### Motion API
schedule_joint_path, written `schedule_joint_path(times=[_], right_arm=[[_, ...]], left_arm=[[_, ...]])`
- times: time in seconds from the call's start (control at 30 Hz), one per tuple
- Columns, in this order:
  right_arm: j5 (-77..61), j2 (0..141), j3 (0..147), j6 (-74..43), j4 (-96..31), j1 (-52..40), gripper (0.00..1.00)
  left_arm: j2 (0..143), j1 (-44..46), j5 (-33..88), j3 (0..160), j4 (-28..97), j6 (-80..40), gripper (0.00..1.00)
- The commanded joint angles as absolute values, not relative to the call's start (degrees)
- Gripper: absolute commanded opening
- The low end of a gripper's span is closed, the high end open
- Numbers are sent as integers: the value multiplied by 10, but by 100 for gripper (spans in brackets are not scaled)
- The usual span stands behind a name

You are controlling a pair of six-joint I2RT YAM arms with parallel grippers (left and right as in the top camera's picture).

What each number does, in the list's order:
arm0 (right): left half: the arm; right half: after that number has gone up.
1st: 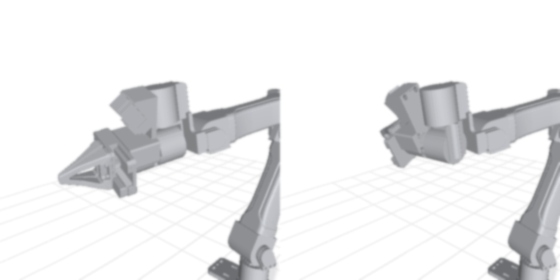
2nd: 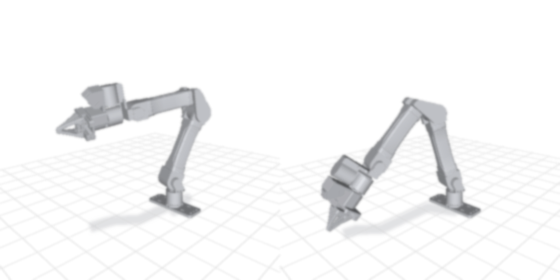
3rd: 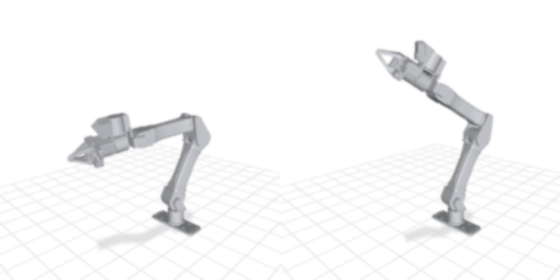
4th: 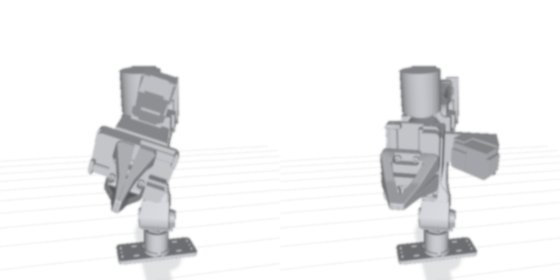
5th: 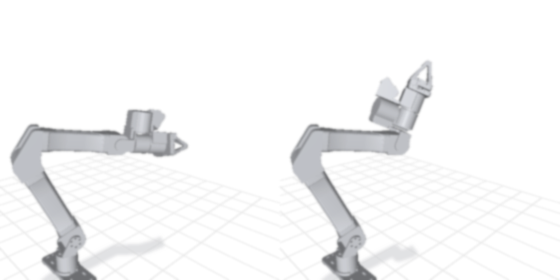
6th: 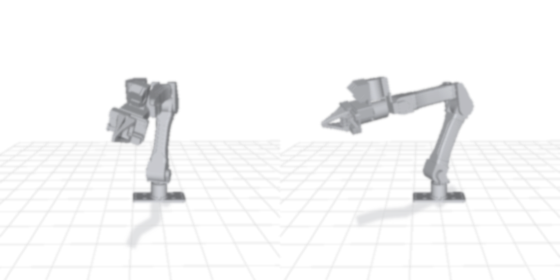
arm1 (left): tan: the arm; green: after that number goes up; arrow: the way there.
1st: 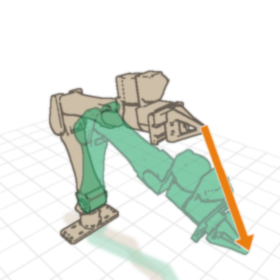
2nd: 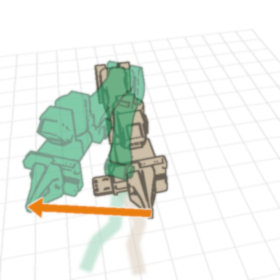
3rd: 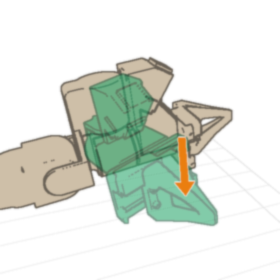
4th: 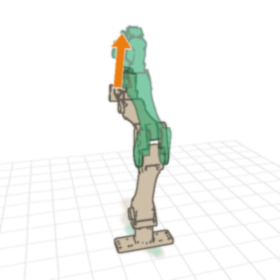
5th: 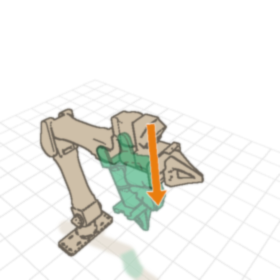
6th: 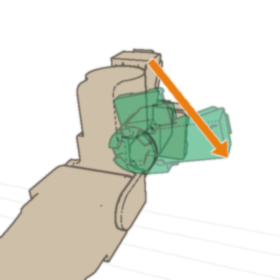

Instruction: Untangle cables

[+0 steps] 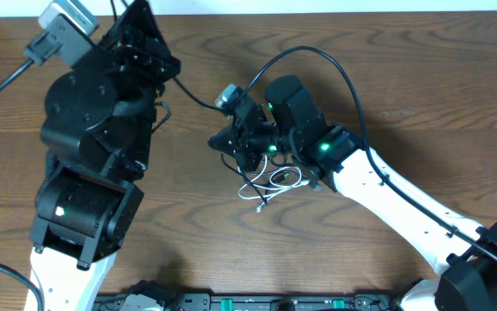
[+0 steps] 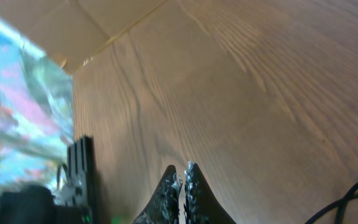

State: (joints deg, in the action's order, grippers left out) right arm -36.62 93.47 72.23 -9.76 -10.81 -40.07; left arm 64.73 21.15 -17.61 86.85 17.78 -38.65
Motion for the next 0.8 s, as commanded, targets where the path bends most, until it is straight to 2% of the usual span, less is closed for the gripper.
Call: schedule_joint_path(times=[0.0,0.1,0.17,0.27,0.4,0.47,0.63,0.77], right_arm=[[-364,920,723,-254,-91,-377,1],[-370,904,723,-327,-92,-354,1],[-399,893,723,-396,-92,-332,1],[-482,884,723,-502,-85,-297,1],[-605,883,723,-565,-55,-259,1],[-636,883,723,-608,-46,-246,1],[-641,883,723,-696,-38,-237,1],[-640,883,723,-727,0,-236,1]], left_arm=[[652,209,-308,873,242,-352,8],[667,209,-341,873,293,-352,10],[680,209,-341,873,326,-352,23],[701,209,-341,873,378,-352,26],[731,209,-332,873,422,-352,37],[747,209,-301,873,442,-352,50],[766,209,-195,873,459,-352,71],[767,209,-91,873,471,-352,73]])
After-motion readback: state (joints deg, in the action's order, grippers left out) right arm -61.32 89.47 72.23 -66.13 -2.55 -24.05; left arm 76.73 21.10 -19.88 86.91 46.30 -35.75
